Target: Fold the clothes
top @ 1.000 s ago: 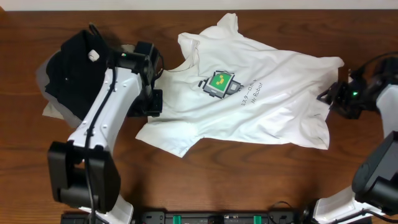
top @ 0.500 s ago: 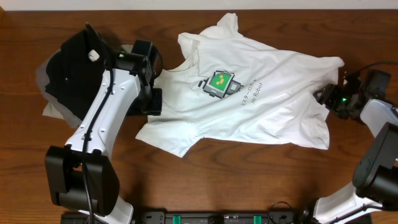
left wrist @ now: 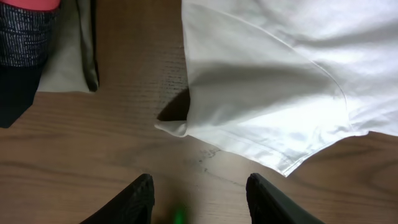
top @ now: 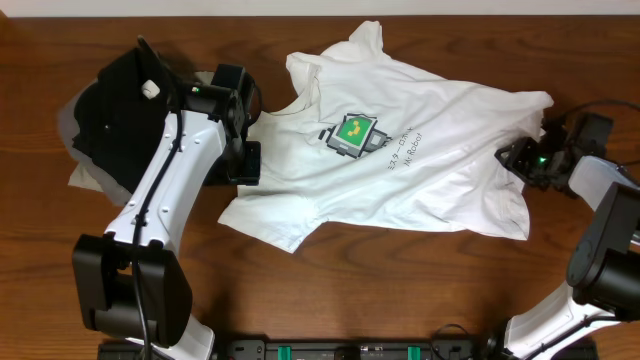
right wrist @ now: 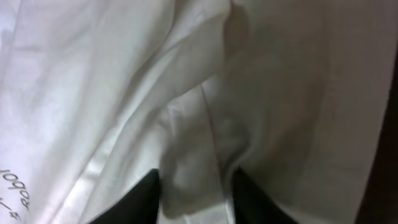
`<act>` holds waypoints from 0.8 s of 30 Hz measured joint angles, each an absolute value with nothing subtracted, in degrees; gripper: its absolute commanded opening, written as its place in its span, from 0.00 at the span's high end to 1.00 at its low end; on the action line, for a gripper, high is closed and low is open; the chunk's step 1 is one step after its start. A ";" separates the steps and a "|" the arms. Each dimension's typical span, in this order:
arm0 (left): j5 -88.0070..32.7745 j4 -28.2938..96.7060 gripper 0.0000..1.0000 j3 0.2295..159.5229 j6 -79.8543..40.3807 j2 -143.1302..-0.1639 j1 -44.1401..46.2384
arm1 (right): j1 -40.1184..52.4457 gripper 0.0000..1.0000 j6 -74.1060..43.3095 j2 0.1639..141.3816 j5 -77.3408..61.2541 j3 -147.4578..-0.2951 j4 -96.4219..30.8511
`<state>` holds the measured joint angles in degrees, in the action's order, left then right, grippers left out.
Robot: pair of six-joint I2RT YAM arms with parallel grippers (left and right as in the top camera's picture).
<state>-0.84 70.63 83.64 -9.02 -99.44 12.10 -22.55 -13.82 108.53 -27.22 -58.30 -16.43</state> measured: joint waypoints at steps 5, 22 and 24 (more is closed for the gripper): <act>-0.84 70.63 0.50 83.64 -8.99 -99.44 12.10 | -22.65 0.99 -14.41 109.25 -27.22 -58.30 -16.47; -0.84 70.13 0.50 83.64 -8.99 -99.44 12.10 | -28.42 0.94 -14.00 90.74 -25.04 -58.11 -30.20; -0.84 70.11 0.50 83.64 -8.99 -99.44 12.10 | -28.42 0.95 -13.98 90.76 -22.96 -58.08 -32.27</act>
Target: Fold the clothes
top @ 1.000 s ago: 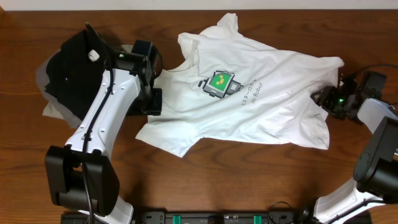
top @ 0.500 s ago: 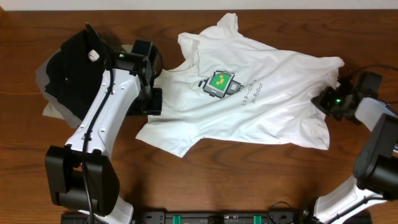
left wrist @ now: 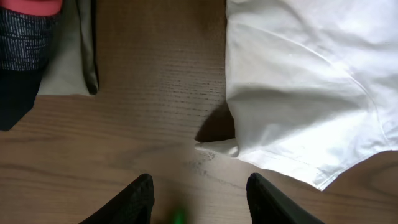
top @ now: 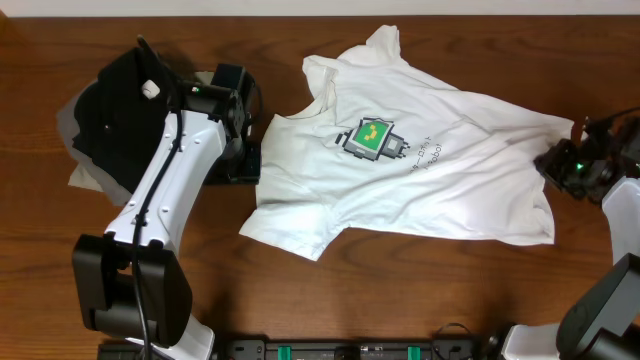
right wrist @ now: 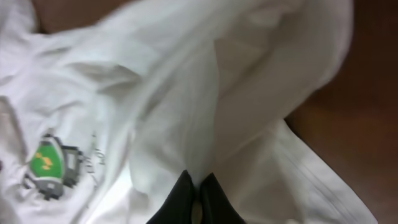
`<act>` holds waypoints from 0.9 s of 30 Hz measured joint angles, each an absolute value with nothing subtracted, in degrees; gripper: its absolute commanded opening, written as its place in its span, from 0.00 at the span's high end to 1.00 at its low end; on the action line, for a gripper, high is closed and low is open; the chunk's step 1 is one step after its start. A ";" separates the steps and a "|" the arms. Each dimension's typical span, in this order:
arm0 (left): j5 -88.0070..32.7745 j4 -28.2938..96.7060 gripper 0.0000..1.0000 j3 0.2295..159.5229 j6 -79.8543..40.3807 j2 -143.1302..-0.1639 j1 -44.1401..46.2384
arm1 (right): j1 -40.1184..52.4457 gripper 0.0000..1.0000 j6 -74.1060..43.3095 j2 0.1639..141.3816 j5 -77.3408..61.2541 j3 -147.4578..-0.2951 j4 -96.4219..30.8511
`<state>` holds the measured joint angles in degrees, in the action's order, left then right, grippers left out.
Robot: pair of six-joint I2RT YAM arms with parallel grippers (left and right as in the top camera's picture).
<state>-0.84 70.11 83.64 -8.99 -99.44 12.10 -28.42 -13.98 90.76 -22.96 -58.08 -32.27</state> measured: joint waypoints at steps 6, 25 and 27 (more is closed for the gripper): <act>-0.84 70.08 0.49 83.64 -8.99 -99.44 12.10 | -28.45 0.88 -15.90 90.76 -14.13 -58.08 -34.89; -0.84 68.49 0.49 83.64 -8.99 -99.44 12.10 | -33.52 0.79 -19.07 97.08 -12.08 -58.11 -17.82; -0.84 68.49 0.49 83.64 -8.99 -99.44 12.10 | -33.47 0.95 -21.02 100.25 -12.84 -58.11 -15.27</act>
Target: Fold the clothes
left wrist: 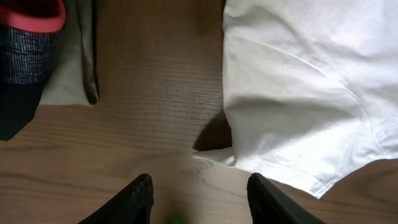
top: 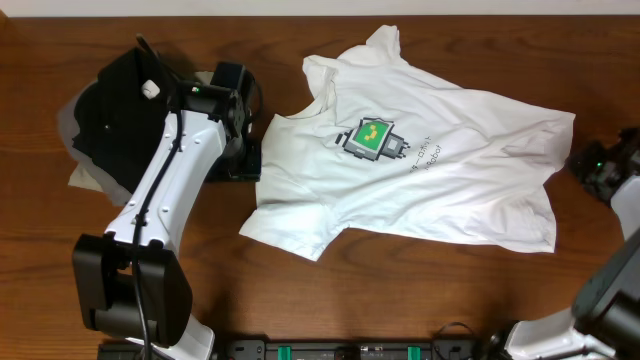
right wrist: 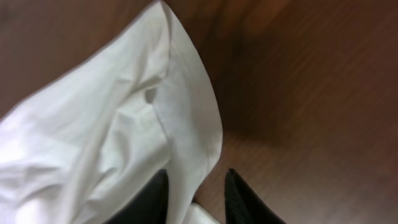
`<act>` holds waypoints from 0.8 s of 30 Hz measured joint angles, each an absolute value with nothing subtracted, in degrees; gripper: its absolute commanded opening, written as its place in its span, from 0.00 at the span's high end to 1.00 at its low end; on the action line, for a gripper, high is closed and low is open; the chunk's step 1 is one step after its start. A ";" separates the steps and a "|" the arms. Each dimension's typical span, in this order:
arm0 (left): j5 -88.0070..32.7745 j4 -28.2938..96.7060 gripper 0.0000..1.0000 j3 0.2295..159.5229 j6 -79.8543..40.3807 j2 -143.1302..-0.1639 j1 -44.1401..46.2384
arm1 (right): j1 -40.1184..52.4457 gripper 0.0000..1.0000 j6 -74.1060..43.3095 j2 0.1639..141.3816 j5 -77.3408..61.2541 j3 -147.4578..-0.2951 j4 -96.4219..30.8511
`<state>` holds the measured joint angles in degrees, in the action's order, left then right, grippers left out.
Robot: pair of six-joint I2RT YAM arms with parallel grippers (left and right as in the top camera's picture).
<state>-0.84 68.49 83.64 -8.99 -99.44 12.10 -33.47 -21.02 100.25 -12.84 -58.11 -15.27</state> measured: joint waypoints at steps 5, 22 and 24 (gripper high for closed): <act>-0.84 68.51 0.49 83.64 -8.99 -99.44 12.10 | -32.71 0.99 -25.80 108.64 -16.40 -58.08 -8.47; -0.84 68.49 0.49 83.64 -9.02 -99.44 12.10 | -29.58 0.98 -38.39 124.46 -13.10 -68.77 14.37; -0.84 68.36 0.49 83.64 -8.99 -99.44 12.10 | -29.58 0.95 -36.91 125.71 -13.32 -72.12 12.25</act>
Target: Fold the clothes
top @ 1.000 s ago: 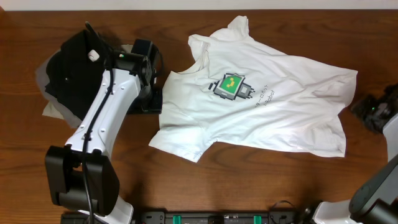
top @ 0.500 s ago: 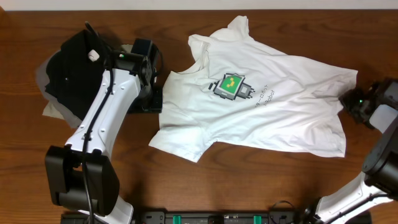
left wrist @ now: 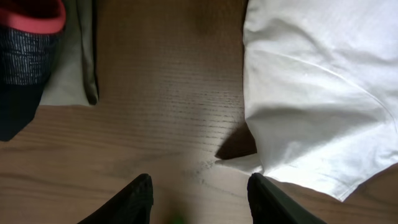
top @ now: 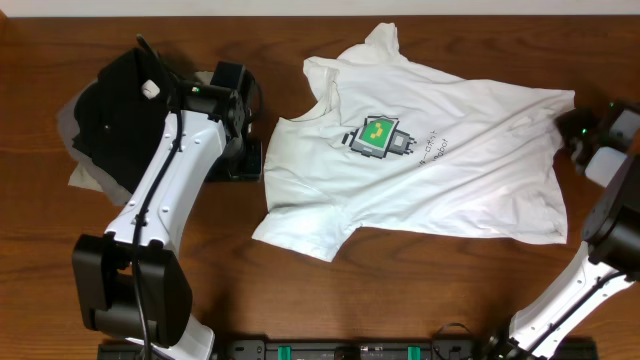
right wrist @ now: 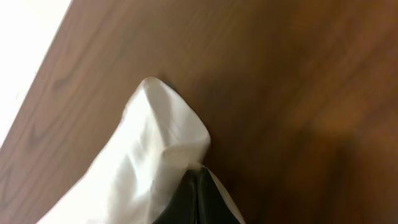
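A white T-shirt (top: 420, 165) with a green robot print lies spread and wrinkled across the table's middle, print side up. My right gripper (top: 578, 128) is shut on the shirt's far right corner (right wrist: 158, 134) at the table's right edge. My left gripper (left wrist: 199, 198) hangs open over bare wood just left of the shirt's sleeve (left wrist: 317, 118), holding nothing.
A heap of dark and grey clothes (top: 110, 120) lies at the far left, under the left arm; its edge with a red band (left wrist: 28, 37) shows in the left wrist view. Brown wood table (top: 400, 290) all round.
My right gripper, open beside the shirt's right corner before, is now shut on it and farther back. The shirt has shifted a little to the right. The left arm has not moved.
At first the shirt lay bunched, my right gripper open on its right side. Then it was shut on the cloth and the shirt lay farther right and flatter. It then stood open off the corner. Now it is shut on that corner.
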`<act>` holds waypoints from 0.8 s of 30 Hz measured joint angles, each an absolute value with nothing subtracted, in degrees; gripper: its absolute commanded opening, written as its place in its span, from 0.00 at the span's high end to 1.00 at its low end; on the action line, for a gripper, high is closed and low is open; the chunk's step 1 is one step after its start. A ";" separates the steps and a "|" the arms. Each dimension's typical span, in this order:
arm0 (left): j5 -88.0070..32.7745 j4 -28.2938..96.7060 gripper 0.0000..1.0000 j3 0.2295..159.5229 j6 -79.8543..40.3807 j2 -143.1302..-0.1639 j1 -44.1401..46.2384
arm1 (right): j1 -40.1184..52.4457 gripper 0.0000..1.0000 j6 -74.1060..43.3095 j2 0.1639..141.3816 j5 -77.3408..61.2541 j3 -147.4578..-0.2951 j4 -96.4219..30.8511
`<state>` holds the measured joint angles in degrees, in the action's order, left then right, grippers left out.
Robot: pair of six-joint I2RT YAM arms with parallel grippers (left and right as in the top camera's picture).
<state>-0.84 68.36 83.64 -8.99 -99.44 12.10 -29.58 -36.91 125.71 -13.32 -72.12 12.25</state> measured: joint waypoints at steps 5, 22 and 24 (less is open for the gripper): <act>-0.84 68.12 0.49 83.64 -9.02 -99.44 12.10 | -30.24 0.55 -31.46 126.58 -21.21 -81.95 5.34; -9.43 70.19 0.39 81.14 -9.32 -99.44 12.12 | -40.03 0.44 -15.07 98.56 -34.70 -86.80 -50.70; -11.57 69.87 0.38 78.70 -9.47 -99.44 12.16 | -39.72 0.41 -14.79 94.76 -29.89 -86.83 -56.62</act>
<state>-11.57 69.87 78.70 -9.47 -99.44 12.16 -39.72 -14.79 94.76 -29.89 -86.83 -56.62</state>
